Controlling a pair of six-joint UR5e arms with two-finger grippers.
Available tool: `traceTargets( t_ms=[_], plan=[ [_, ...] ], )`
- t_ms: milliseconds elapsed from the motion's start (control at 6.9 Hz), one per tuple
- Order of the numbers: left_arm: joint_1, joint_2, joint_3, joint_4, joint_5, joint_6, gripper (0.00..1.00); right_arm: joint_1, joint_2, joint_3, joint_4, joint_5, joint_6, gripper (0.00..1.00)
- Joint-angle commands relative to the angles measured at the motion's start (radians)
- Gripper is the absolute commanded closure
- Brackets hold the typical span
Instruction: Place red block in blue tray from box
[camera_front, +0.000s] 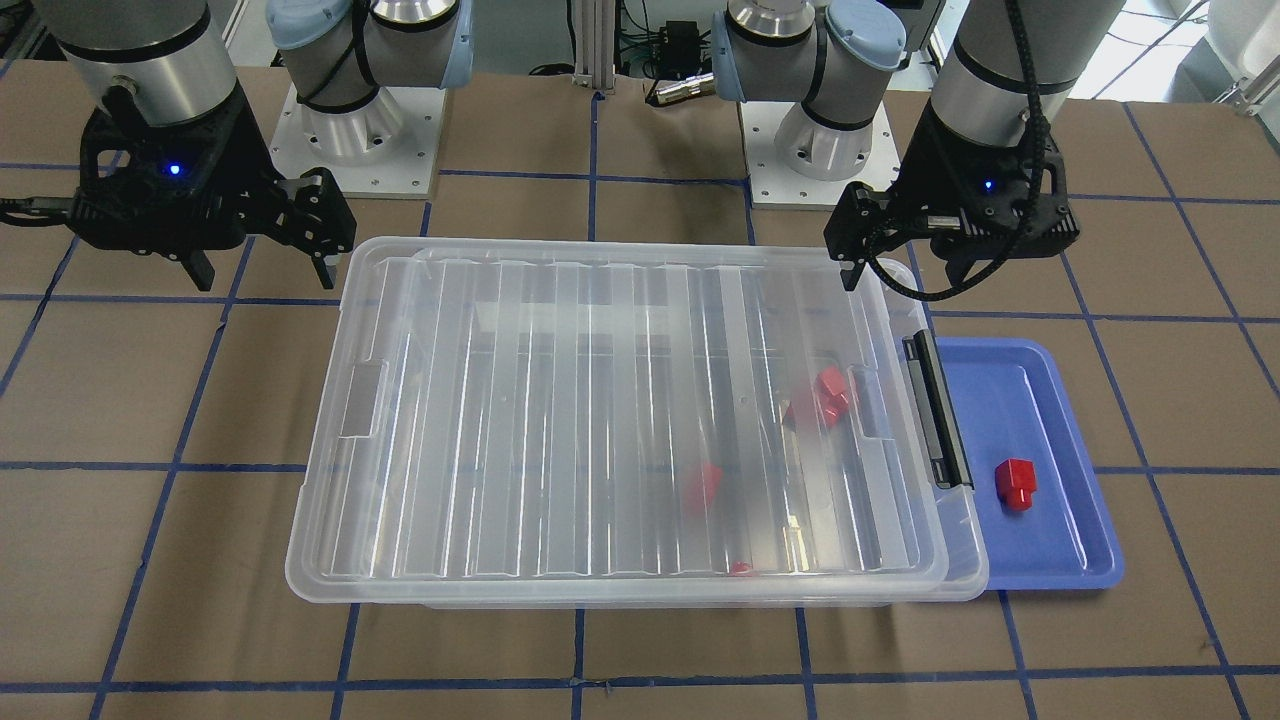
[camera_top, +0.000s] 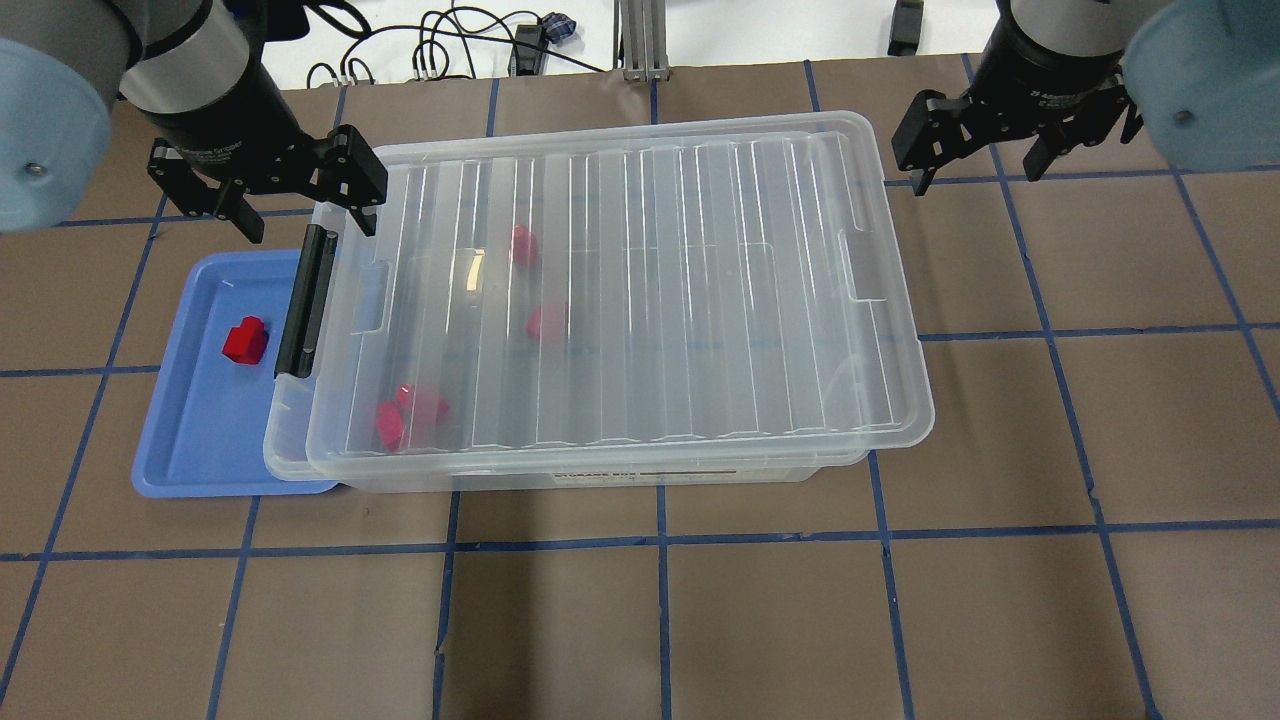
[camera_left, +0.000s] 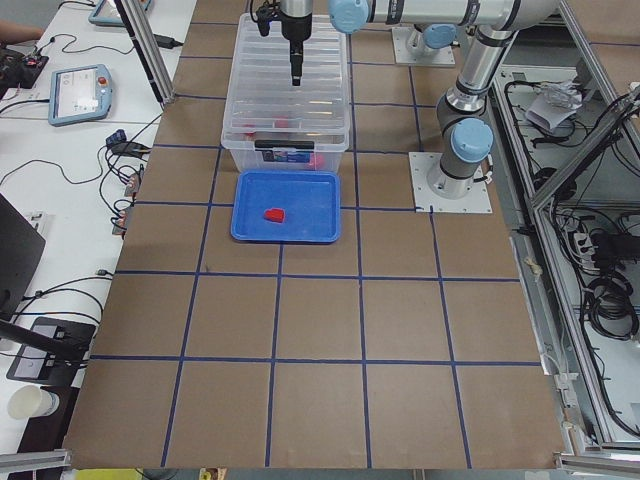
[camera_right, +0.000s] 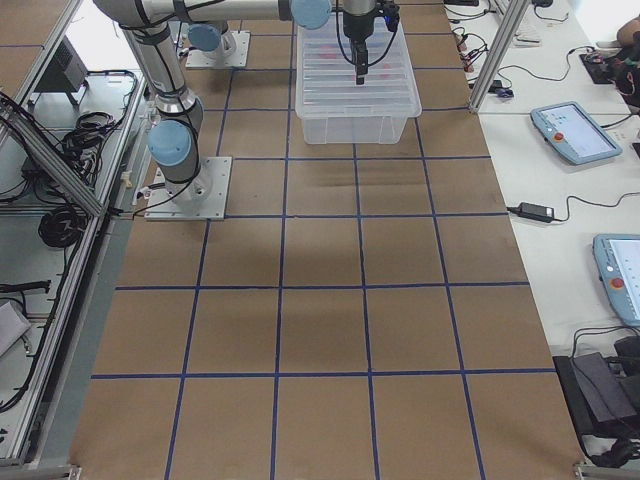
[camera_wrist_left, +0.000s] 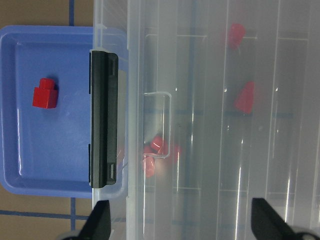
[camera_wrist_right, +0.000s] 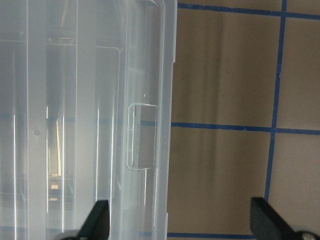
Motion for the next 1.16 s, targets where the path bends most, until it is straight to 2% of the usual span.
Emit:
traceTargets(
  t_ms=[0,1014],
  plan=[
    [-0.003,-0.003,0.0,-0.009,-0.001,-0.001,0.0,0.005,-0.001,0.0,0.007,0.004,0.004,0.0],
    [-0.009,-0.001,0.002,-0.011,-0.009,-0.003,0.0,0.005,0.002,0.002,0.007,0.003,0.006,0.0]
  ],
)
